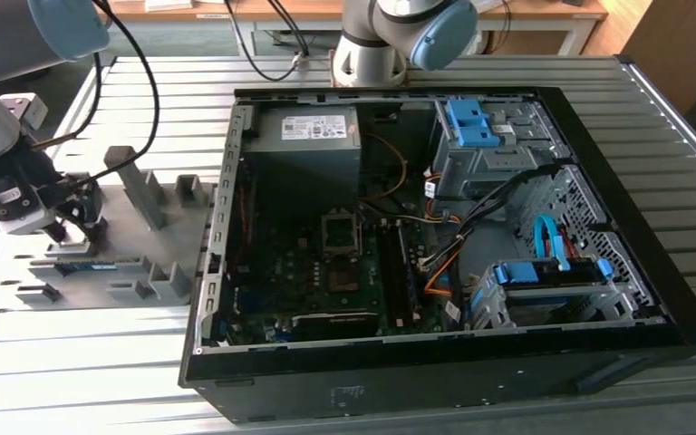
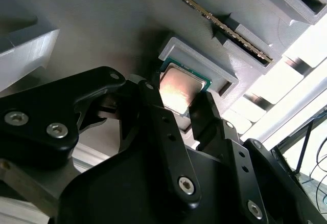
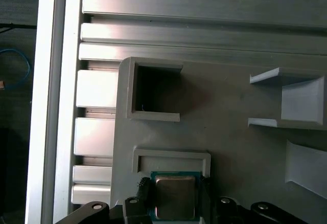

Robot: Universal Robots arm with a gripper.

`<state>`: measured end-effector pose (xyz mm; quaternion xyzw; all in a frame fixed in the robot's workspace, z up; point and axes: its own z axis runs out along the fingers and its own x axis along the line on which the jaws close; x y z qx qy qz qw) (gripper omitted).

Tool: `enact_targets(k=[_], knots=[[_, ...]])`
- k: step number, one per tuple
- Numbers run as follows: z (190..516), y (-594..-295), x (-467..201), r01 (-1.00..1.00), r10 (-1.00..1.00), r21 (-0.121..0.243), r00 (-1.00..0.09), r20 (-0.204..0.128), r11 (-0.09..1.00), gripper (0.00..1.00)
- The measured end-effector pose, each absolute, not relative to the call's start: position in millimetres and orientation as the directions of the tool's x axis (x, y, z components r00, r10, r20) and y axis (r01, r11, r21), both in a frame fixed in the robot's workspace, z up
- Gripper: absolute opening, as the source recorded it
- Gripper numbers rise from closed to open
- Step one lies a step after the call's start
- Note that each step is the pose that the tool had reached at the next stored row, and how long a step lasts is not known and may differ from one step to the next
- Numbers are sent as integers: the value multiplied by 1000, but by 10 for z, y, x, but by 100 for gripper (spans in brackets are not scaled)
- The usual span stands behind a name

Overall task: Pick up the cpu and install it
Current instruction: 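Pick up the cpu and move it towards the insertion slot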

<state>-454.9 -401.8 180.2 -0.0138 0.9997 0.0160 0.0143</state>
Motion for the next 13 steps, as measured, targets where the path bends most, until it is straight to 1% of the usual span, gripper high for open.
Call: enact_targets(k=[4,8,13], knots=[[1807,-4018,-4548,-28,-27,32,-999,-29,999,47],[1916,-4018,-4549,-28,-27,32,-999,-29,999,47],[1935,-4018,-4549,-28,-27,32,-999,-29,999,47]])
